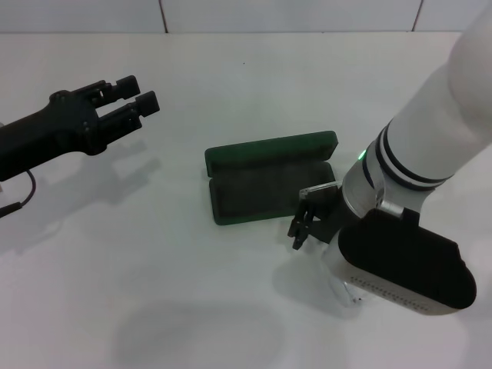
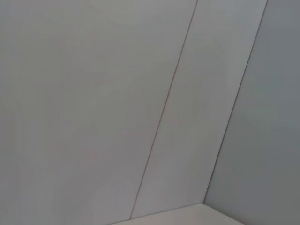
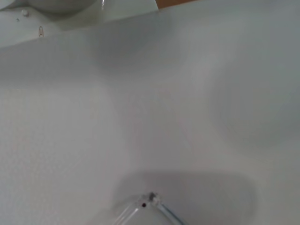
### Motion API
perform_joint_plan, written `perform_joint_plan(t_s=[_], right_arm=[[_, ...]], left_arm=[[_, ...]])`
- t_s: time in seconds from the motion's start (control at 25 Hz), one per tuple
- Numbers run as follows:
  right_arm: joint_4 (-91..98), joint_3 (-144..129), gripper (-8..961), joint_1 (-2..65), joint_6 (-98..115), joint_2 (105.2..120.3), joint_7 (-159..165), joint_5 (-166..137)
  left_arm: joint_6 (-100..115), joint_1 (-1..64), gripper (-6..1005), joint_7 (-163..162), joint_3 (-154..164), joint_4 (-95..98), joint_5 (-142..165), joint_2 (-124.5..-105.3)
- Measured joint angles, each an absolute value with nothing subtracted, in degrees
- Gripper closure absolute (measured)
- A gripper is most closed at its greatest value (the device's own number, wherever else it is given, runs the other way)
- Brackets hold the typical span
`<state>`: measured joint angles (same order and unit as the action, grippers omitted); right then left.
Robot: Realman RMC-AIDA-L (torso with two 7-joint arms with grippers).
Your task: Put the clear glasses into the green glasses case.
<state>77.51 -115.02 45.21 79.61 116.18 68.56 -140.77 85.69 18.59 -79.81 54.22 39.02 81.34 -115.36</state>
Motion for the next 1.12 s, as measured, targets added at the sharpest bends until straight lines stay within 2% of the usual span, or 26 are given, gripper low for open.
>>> perform_joint_plan(t_s=[0.28,0.48,0.72,0.92,1.12], right_arm=[[76.83,-115.39,466,45.43,78.63,116.19,68.59,-140.26],[77.49,-114.84,667,44.88,78.74,116.19,68.82,-139.49],[79.11,-110.09,818,44.07,84.06,116.18,69.00,-136.58],[80.85,-98.13,820,41.32,89.86,116.10,69.12,-130.68],[81.99,-85.91,836,34.45,89.17,116.06,67.98,-122.95]], left_arm=[[85.61,18.89,461,-79.80,54.14,39.04,81.32,-115.40],[85.59,18.68,459,-79.80,54.14,39.08,81.11,-115.40],[85.65,18.37,458,-79.81,54.14,39.15,80.95,-115.49],[86.52,18.08,457,-79.68,53.94,39.64,80.20,-115.92],[86.64,18.38,455,-79.63,50.93,39.58,80.07,-116.57]])
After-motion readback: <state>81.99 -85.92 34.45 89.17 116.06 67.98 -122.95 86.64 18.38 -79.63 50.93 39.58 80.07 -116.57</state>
